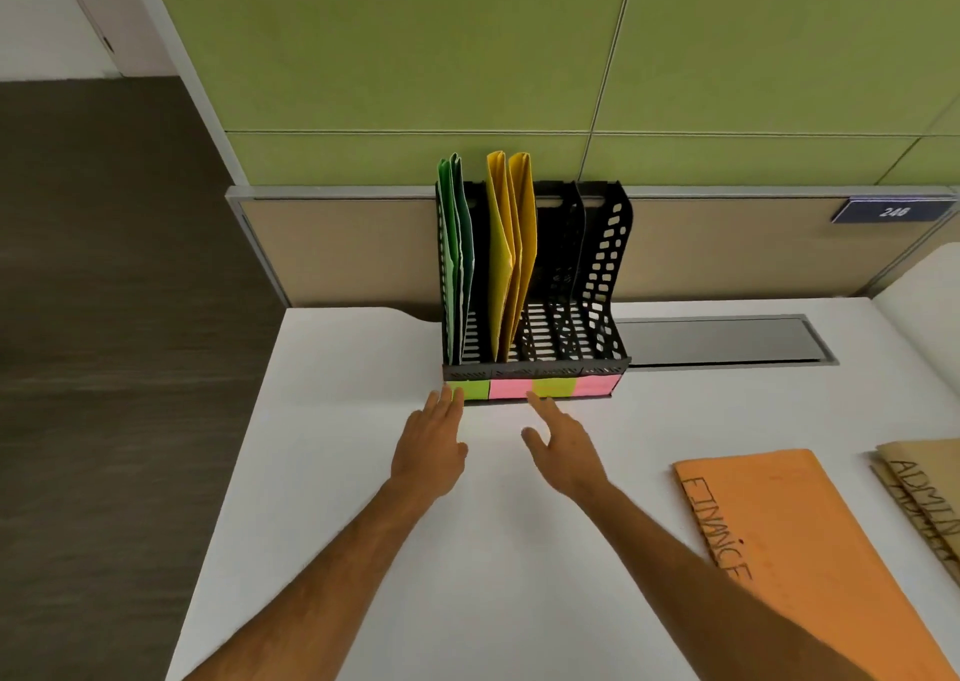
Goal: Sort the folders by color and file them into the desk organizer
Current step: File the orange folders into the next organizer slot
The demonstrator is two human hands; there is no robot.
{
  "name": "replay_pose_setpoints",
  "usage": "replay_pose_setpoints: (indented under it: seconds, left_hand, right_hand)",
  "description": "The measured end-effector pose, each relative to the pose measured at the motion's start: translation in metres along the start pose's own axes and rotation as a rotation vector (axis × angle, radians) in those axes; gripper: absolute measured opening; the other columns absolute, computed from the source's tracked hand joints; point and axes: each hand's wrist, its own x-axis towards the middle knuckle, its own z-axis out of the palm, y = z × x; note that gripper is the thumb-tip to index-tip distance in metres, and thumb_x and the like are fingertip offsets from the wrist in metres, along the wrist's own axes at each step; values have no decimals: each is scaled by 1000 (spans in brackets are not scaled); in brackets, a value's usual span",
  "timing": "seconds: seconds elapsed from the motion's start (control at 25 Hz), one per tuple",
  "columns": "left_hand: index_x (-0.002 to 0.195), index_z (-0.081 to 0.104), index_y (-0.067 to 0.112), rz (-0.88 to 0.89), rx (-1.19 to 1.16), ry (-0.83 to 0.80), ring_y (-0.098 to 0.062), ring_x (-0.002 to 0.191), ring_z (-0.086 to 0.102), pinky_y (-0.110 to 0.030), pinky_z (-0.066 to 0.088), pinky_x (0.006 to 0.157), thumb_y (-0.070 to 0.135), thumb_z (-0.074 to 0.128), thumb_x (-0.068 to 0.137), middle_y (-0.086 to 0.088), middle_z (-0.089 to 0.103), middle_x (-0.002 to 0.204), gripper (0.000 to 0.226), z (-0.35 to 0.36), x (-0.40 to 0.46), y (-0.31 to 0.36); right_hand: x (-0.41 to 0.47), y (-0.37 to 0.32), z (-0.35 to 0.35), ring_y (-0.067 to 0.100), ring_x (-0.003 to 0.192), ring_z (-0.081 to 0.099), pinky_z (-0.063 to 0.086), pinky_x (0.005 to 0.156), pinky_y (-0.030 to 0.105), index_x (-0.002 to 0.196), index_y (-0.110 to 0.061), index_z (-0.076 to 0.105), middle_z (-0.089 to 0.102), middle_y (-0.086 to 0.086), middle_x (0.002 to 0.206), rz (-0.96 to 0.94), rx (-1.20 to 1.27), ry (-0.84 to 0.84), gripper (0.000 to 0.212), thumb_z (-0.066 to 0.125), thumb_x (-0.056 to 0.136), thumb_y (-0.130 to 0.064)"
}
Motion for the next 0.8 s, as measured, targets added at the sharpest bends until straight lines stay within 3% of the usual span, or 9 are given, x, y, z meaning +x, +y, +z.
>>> replay_pose_setpoints:
  seconds: [0.16, 0.4, 0.8]
  left_hand:
    - [160, 3, 24, 3, -121, -19, -19, 155, 3, -37, 11, 124, 30, 52, 103, 1, 4, 169, 76, 25, -70, 17]
    - [160, 8, 29, -11, -265, -32, -18, 155, 9, -37, 15, 123, 31, 53, 102, 4, 10, 168, 73, 69, -150, 51]
    - [160, 9, 30, 32, -335, -43, -12, 154, 6, -32, 10, 123, 31, 50, 103, 8, 10, 167, 70, 118, -204, 141]
  right_hand:
    - [-82, 31, 1, 22, 153, 19, 17, 122, 38, 156, -37, 24, 23, -1, 165, 37, -25, -37, 56, 44, 104, -39]
    - [-183, 67, -6, 17, 153, 19, 18, 122, 36, 155, -39, 24, 24, -2, 165, 66, 6, 17, 56, 46, 104, -38]
    - [-278, 166, -47, 16, 152, 19, 13, 118, 27, 155, -32, 27, 24, 1, 164, 118, 78, 53, 58, 51, 103, -32]
